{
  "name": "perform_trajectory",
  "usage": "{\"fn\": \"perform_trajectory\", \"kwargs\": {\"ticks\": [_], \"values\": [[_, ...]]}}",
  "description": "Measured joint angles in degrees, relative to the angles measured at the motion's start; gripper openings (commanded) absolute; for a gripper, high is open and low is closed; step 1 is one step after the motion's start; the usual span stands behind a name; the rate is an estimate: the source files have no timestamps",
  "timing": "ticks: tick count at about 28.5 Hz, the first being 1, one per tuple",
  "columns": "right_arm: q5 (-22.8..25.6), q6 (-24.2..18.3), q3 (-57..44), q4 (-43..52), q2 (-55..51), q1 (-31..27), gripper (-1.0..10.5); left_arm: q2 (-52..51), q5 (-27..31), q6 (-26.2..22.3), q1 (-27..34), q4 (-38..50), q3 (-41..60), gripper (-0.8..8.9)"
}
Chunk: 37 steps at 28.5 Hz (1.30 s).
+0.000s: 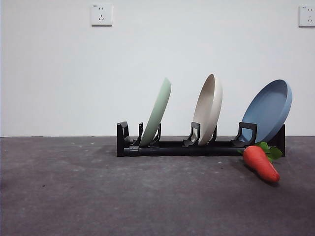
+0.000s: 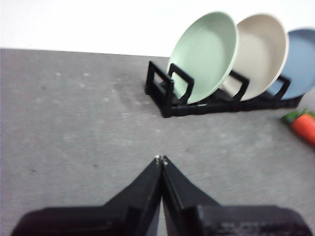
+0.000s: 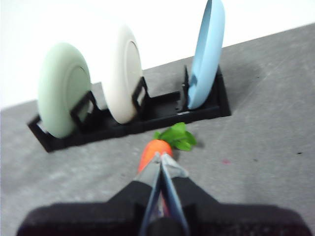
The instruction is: Take the green plate from the plate rack,put the plate on the table,take the carrot from the table,put the carrot in the plate
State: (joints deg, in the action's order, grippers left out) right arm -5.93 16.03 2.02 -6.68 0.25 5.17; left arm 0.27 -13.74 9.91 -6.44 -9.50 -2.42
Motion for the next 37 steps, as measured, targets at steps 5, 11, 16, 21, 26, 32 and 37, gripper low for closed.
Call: {"fn": "perform_trajectory", "kwargs": {"ticks": [5, 11, 16, 21, 26, 32, 37], "values": [[-0.07, 2.54, 5.92, -0.61, 1.46, 0.00, -0.1, 0.20, -0.42, 4.79, 0.00, -0.48, -6.49, -0.06], [-3.52, 2.82, 16.26, -8.87, 7.82, 0.00, -0.1, 4.74, -4.28, 6.25, 0.00, -4.46, -15.69, -0.06], [-11.04, -0.81, 27.65, -19.82, 16.00, 0.00, -0.1, 11.65, -10.36, 6.19, 0.00, -10.23, -23.93, -0.06], [-16.79, -7.13, 38.88, -34.21, 25.09, 0.00, -0.1, 19.32, -18.34, 4.02, 0.00, -16.31, -31.87, -0.06], [-18.05, -13.22, 47.06, -47.15, 32.46, 0.00, -0.1, 25.57, -22.05, -0.52, 0.00, -25.07, -38.80, -0.06], [-18.08, -18.23, 50.38, -56.98, 38.12, 0.00, 0.0, 30.16, -22.27, -9.18, 0.00, -39.63, -45.13, -0.05], [-18.08, -18.43, 50.38, -57.00, 38.36, 0.00, 4.7, 30.40, -22.29, -10.54, 0.00, -43.54, -45.16, 3.28]]}}
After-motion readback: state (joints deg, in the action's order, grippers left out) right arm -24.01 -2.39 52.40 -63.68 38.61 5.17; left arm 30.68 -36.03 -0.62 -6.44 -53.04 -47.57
